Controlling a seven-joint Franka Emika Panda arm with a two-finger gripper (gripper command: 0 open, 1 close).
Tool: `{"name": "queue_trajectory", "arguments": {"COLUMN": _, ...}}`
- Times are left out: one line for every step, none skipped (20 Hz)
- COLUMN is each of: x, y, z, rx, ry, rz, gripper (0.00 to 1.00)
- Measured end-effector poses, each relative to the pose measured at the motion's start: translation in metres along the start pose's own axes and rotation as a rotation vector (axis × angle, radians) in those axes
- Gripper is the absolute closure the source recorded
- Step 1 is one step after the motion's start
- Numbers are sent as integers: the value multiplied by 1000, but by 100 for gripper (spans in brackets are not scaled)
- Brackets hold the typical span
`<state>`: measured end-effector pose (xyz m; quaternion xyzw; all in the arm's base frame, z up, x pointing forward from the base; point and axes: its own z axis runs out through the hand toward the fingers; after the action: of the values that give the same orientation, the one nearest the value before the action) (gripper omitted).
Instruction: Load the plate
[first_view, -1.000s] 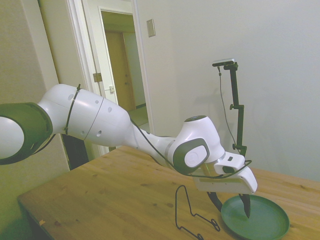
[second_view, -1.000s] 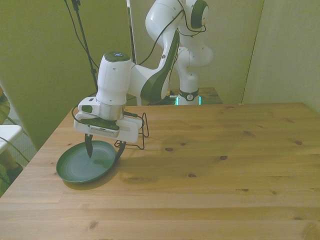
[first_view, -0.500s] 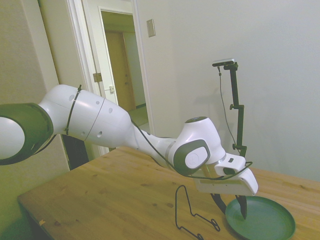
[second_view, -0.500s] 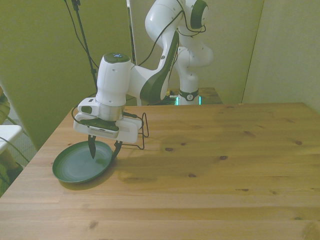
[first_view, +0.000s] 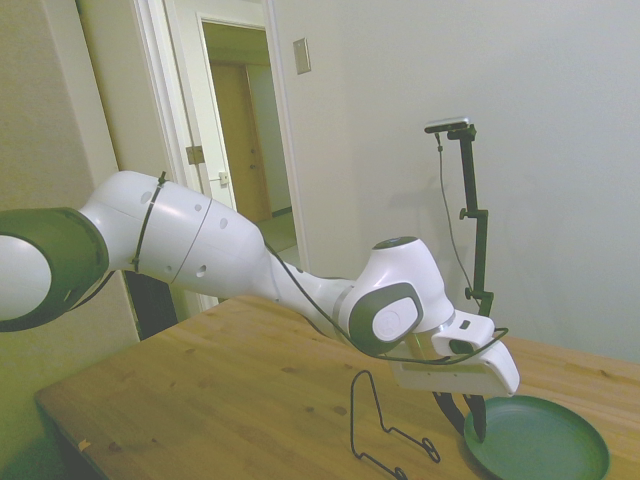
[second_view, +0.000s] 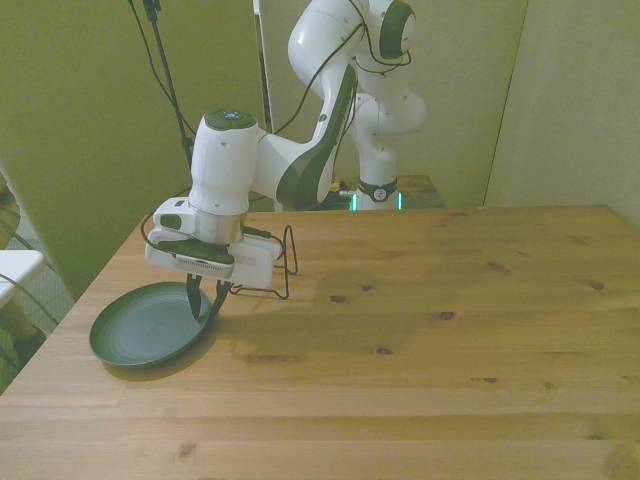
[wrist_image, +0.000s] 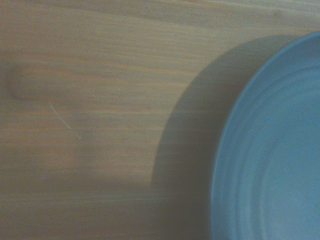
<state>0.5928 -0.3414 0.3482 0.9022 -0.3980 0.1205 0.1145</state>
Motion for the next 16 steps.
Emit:
{"name": "queue_trajectory", "arguments": {"x": 0, "y": 0, "z": 0, "rx": 0, "ry": 2, "rz": 0, "gripper": 100}}
{"name": "queue_trajectory", "arguments": {"x": 1, "y": 1, "z": -1, "rx": 2, "ry": 8, "rz": 0, "gripper": 100}}
{"name": "queue_trajectory", "arguments": {"x": 2, "y": 1, "z": -1, "rx": 4, "ry": 15, "rz": 1, "gripper": 100}}
{"name": "queue_trajectory", "arguments": {"x": 3, "y": 1, "z": -2, "rx": 5, "ry": 18, "rz": 1, "gripper": 100}}
{"name": "queue_trajectory", "arguments": {"x": 3, "y": 2, "z": -2, "rx": 4, "ry": 19, "rz": 2, "gripper": 100}}
{"name": "queue_trajectory", "arguments": {"x": 3, "y": 2, "z": -2, "rx": 4, "ry": 19, "rz": 2, "gripper": 100}}
{"name": "queue_trajectory", "arguments": {"x": 3, "y": 2, "z": -2, "rx": 4, "ry": 20, "rz": 2, "gripper": 100}}
{"name": "queue_trajectory", "arguments": {"x": 4, "y": 2, "z": -2, "rx": 5, "ry": 20, "rz": 2, "gripper": 100}}
{"name": "queue_trajectory", "arguments": {"x": 4, "y": 2, "z": -3, "rx": 5, "ry": 20, "rz": 3, "gripper": 100}}
{"name": "queue_trajectory", "arguments": {"x": 4, "y": 2, "z": -3, "rx": 6, "ry": 21, "rz": 4, "gripper": 100}}
{"name": "queue_trajectory", "arguments": {"x": 5, "y": 2, "z": -4, "rx": 7, "ry": 22, "rz": 6, "gripper": 100}}
{"name": "queue_trajectory", "arguments": {"x": 6, "y": 2, "z": -5, "rx": 10, "ry": 25, "rz": 8, "gripper": 100}}
{"name": "queue_trajectory", "arguments": {"x": 7, "y": 2, "z": -8, "rx": 14, "ry": 28, "rz": 10, "gripper": 100}}
{"name": "queue_trajectory", "arguments": {"x": 9, "y": 1, "z": -11, "rx": 21, "ry": 30, "rz": 17, "gripper": 100}}
{"name": "queue_trajectory", "arguments": {"x": 10, "y": 0, "z": -16, "rx": 32, "ry": 33, "rz": 24, "gripper": 100}}
{"name": "queue_trajectory", "arguments": {"x": 12, "y": -1, "z": -21, "rx": 43, "ry": 38, "rz": 31, "gripper": 100}}
